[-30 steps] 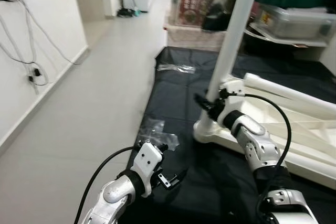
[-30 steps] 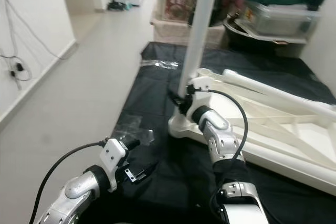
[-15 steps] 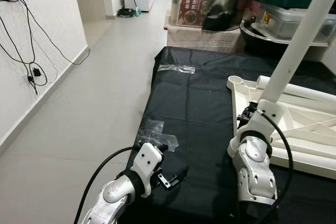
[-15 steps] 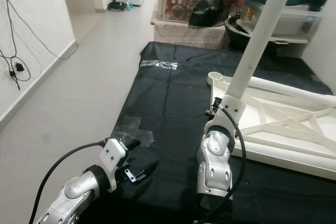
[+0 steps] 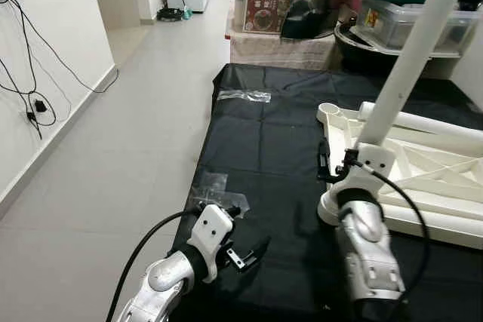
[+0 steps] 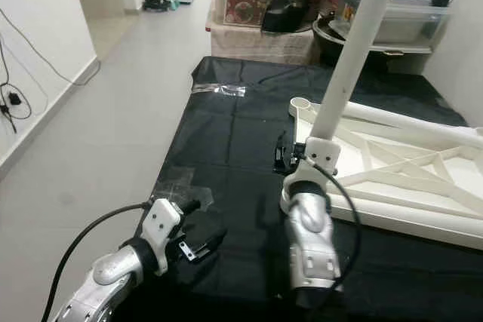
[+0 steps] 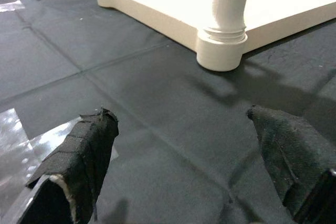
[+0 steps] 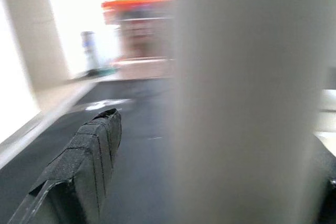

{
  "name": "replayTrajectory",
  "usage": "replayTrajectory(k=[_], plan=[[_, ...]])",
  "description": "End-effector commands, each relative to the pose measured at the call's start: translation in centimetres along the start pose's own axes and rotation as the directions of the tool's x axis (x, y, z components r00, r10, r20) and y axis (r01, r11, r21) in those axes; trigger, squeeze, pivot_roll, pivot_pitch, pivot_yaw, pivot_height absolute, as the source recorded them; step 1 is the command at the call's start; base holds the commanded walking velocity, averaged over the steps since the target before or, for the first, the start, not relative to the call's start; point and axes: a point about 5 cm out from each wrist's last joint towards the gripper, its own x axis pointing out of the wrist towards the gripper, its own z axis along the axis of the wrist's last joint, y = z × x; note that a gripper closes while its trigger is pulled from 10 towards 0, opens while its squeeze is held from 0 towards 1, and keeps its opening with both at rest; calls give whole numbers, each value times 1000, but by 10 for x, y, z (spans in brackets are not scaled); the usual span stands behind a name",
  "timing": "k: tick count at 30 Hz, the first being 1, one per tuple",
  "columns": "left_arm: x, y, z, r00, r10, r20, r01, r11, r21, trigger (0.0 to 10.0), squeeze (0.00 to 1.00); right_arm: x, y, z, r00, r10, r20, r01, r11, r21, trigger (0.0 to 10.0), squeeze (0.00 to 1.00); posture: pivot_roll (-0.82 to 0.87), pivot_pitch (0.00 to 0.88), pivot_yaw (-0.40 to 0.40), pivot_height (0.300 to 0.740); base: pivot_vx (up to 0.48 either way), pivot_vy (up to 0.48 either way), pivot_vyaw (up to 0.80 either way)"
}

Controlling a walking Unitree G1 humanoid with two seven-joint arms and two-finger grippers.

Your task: Building children table

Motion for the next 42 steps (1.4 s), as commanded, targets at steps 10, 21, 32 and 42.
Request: replayTrajectory(k=[10,21,32,42], plan=[[3,-1,0,1000,-15,-6,15,1000,13,10000,0,25,-20,20,703,696,-147,-671,717,188,10000,0,202,0,-89,740,0,0,0],[4,-2,0,1000,-11,-3,11,1000,20,10000,0,16,14,9,229,942,-244,-924,289,250,10000,0,232,0,-108,740,0,0,0],[3,-4,-1,1000,-18,0,18,1000,19,10000,0,-5,26,-13,257,947,-195,-910,305,283,0,0,215,0,-94,740,0,0,0],[3,-3,-1,1000,-18,0,18,1000,17,10000,0,11,5,-7,821,555,-131,-532,828,176,0,0,201,0,-86,740,0,0,0]])
